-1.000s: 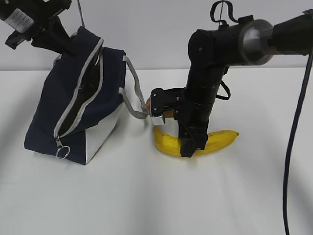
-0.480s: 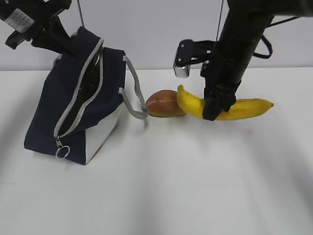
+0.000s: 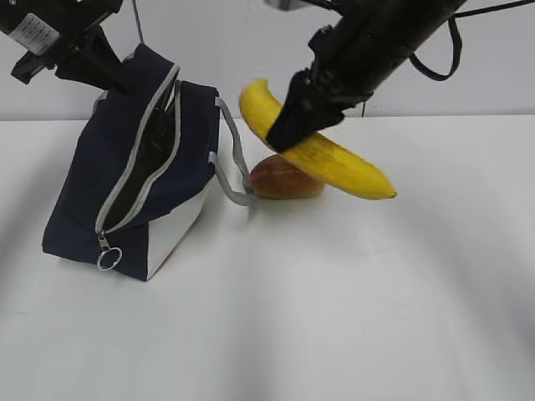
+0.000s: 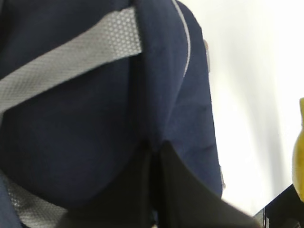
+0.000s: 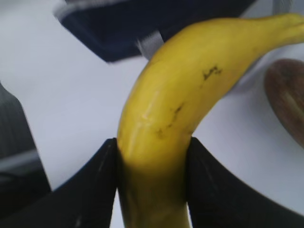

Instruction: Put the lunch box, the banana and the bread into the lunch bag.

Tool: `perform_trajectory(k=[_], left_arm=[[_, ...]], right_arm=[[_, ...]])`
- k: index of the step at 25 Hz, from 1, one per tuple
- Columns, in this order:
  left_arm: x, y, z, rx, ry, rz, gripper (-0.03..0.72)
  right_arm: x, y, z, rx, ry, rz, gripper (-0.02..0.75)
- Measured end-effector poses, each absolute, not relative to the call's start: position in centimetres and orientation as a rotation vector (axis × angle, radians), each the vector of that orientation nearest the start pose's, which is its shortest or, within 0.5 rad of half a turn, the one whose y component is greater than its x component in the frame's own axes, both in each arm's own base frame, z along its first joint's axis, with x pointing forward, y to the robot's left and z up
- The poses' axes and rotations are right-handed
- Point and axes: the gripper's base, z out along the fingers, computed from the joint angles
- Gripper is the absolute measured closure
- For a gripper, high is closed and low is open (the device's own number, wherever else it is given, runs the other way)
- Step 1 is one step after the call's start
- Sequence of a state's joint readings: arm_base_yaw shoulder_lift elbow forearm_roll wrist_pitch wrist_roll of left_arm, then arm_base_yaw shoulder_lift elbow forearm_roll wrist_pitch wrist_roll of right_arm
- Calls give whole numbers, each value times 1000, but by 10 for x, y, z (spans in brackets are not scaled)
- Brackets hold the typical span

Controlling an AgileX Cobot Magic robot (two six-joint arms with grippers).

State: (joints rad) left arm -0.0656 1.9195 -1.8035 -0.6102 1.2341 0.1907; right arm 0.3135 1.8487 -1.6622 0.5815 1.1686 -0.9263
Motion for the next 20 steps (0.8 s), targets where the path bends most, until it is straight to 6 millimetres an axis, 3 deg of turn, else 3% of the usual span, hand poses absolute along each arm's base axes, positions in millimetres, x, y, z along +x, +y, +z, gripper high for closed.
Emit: perform_trajectory(k=[5,11,14,20], left_arm=[[408,-77,319,185,2679,-830,687],[408,-77,320,184,2678,-835,687],[408,-78,320,183,2676,-840,687],[408,-78,320,183,2676,-840,687]], right_arm=[[366,185,328,-1004,2152,953,430],[381,194,348,-555,2046,1207,430],[391,200,340,-418,2027,1344,430],[415,218,293,-193,2060,1561,430]])
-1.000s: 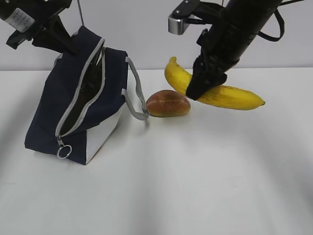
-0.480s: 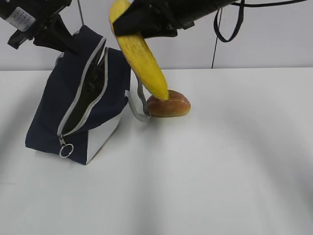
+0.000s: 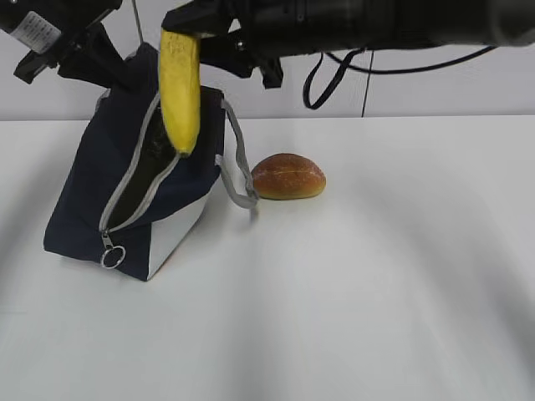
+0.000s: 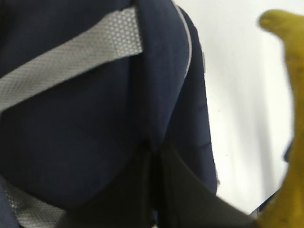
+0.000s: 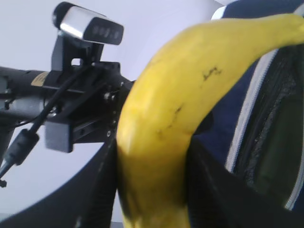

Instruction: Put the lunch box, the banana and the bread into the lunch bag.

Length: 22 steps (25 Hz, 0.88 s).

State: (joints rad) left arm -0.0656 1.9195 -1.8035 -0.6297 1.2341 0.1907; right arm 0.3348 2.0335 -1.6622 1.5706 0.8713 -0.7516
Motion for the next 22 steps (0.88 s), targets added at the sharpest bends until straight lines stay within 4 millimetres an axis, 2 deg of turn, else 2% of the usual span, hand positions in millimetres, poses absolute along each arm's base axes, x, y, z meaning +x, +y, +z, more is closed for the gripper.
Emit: perform_trajectory(k=[4,7,11,16,22], left_arm=[[408,-78,320,183,2676,-840,687],[408,-78,320,183,2676,-840,687],[408,-78,320,183,2675,-843,687],[408,-78,320,180,2672,-853,687],[408,-78,320,180,2672,-853,687]], right_arm=[[423,235,260,-120,2083,1633,430],[429,239,237,-119,2105,1611,430],[433,240,220,-122,2140,1535,430],[429,254,212,-229,2166,1365,430],[427,278,220,-342,2106,1227,398]])
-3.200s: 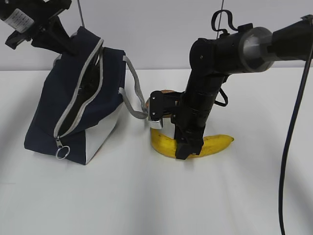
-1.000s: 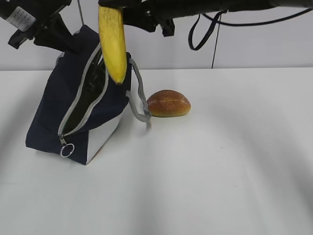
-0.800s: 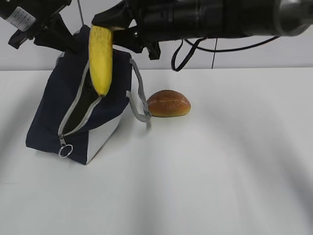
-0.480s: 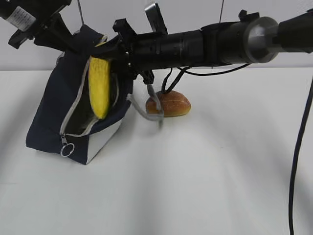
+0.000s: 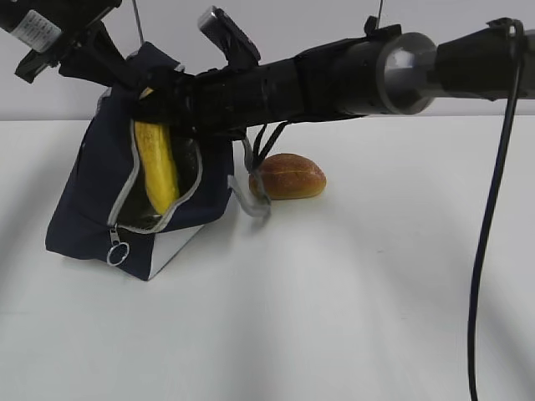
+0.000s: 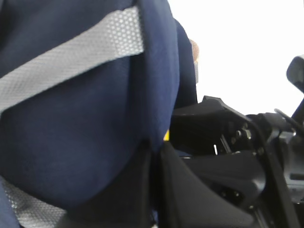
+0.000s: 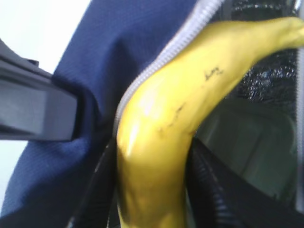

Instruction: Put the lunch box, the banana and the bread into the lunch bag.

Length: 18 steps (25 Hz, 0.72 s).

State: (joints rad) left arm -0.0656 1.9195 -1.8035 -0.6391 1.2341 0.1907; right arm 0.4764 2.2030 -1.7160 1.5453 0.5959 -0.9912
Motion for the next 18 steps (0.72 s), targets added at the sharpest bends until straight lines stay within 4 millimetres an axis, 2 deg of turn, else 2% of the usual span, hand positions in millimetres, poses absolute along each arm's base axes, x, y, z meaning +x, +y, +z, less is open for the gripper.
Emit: perform_trajectory(k=[4,9,14,18], left_arm=[[408,-78,320,180,2672,-851,687],[408,-78,320,180,2672,-851,687],[408,-78,320,181,2673,-852,687],[408,-78,320,181,2673,-852,687]], right_arm=[[428,280,220,-363,2099,1178,339],[427,280,219,-426,2105,1147,225],[428,271,219,-491,2113,1169,194],[427,253,237,-580,2089,1153,192]])
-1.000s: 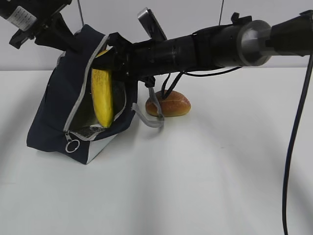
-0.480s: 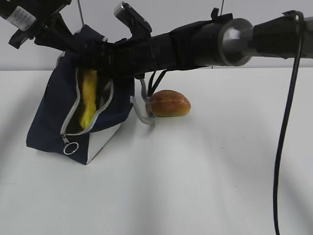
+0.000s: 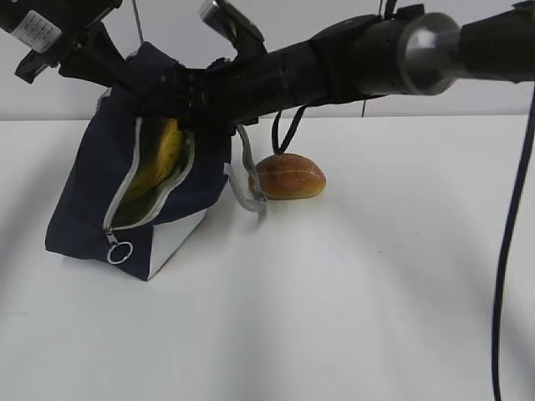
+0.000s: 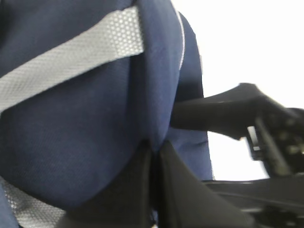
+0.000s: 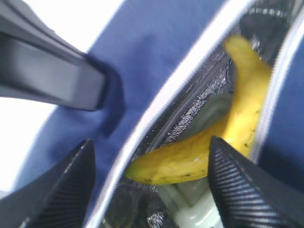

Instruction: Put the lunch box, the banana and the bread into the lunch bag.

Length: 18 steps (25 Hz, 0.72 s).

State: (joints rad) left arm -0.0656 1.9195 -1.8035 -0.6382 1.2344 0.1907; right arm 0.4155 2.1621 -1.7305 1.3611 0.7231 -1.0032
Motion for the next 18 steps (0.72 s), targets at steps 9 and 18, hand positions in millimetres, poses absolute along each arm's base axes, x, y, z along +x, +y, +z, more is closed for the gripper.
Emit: perform_trajectory(k=[9,18], left_arm=[[408,-78,320,181,2673,-850,687],[408,-78,320,181,2673,-850,687]], right_arm=[[419,191,294,-825,2065,893,191],[411,155,275,-1251,2267,396,190]])
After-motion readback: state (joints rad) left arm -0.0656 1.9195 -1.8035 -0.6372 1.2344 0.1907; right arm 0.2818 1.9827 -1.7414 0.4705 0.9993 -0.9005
